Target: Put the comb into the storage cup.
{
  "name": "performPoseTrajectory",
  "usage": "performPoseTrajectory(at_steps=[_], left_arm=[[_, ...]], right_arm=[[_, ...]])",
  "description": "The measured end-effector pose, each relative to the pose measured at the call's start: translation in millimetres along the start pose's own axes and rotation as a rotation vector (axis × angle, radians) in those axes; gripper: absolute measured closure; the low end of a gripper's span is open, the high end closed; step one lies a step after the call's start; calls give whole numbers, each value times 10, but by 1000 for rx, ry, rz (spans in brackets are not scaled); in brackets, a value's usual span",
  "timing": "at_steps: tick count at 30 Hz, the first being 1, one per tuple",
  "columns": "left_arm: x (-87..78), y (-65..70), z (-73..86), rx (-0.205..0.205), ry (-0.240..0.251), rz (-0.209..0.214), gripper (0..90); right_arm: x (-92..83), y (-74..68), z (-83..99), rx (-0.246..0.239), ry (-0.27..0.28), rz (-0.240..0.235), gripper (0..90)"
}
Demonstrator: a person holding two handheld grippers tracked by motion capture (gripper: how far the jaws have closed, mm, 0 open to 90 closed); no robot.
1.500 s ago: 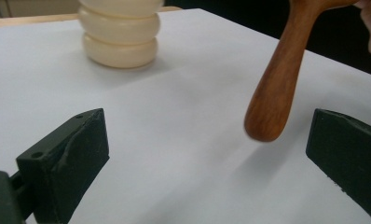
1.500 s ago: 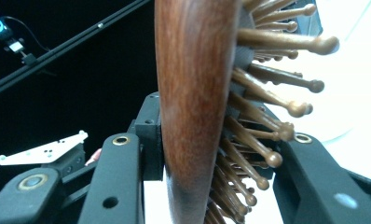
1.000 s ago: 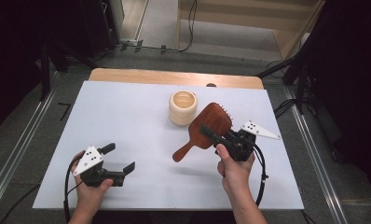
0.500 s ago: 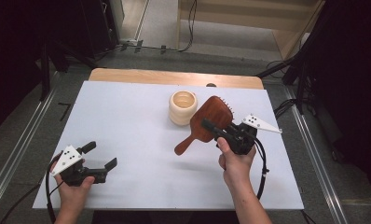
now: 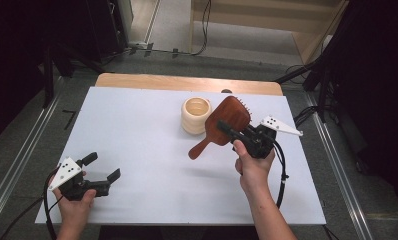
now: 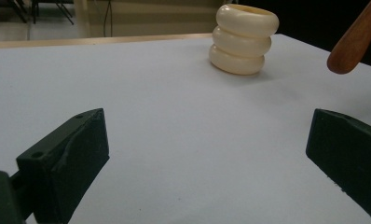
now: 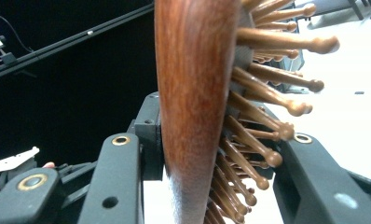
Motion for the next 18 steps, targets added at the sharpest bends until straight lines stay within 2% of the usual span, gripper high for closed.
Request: performPoseTrajectory(at_steps=[6, 18], left_arm=[[12, 7, 11, 0, -2, 9, 0], [12, 15, 12, 1, 0, 13, 0]], right_arm=[[29, 52, -61, 10, 18, 5, 557], [91, 118, -178, -8, 30, 17, 557]])
Point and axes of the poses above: each handheld gripper's, and its own axes: x roughly forward along the jaws, z roughly out of its underside, y roughly to its right, the point moved 6 cm from there along x, roughly forward along the jaws, and after that the axes turned 3 degrees about x, right-handed, at the moved point
